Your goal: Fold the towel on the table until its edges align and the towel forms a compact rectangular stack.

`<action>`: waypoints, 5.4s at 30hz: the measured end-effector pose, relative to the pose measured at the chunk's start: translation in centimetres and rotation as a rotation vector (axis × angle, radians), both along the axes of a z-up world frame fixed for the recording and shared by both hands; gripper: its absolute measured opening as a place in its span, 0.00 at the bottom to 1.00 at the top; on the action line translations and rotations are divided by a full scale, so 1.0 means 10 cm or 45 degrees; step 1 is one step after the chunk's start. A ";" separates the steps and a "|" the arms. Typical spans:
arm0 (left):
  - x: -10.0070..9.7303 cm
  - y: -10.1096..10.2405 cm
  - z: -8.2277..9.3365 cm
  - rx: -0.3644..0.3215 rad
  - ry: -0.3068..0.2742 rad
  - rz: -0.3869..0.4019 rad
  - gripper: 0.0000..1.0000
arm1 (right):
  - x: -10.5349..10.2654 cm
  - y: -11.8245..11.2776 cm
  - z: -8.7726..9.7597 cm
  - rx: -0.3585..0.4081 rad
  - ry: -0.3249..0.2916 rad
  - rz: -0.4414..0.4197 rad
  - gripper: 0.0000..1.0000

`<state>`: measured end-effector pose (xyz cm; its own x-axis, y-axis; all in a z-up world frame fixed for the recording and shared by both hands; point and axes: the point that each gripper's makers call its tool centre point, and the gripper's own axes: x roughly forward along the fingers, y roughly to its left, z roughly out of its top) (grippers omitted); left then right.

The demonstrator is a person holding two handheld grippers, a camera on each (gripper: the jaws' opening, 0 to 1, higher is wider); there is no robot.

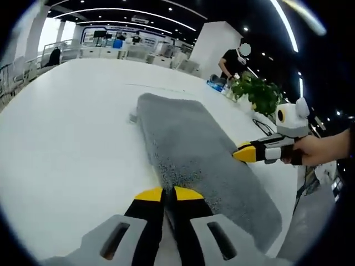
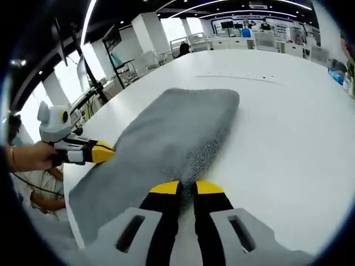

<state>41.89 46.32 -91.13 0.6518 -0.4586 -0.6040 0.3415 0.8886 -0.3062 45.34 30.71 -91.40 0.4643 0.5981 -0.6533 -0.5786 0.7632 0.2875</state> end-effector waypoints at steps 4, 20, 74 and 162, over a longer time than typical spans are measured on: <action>-0.04 -0.29 -0.01 -0.019 0.007 -0.059 0.05 | -0.06 -0.31 0.00 0.006 0.007 -0.075 0.07; -0.15 -1.00 0.00 0.102 -0.082 -0.188 0.05 | -0.16 -0.97 0.00 -0.023 -0.032 -0.201 0.08; -1.61 -1.49 0.15 0.462 -0.258 -1.055 0.25 | -1.92 -0.61 0.24 -0.265 -0.304 0.659 0.27; -1.97 -1.43 1.36 0.315 -0.181 -1.153 0.06 | -2.44 -0.60 1.34 -0.189 -0.214 0.874 0.04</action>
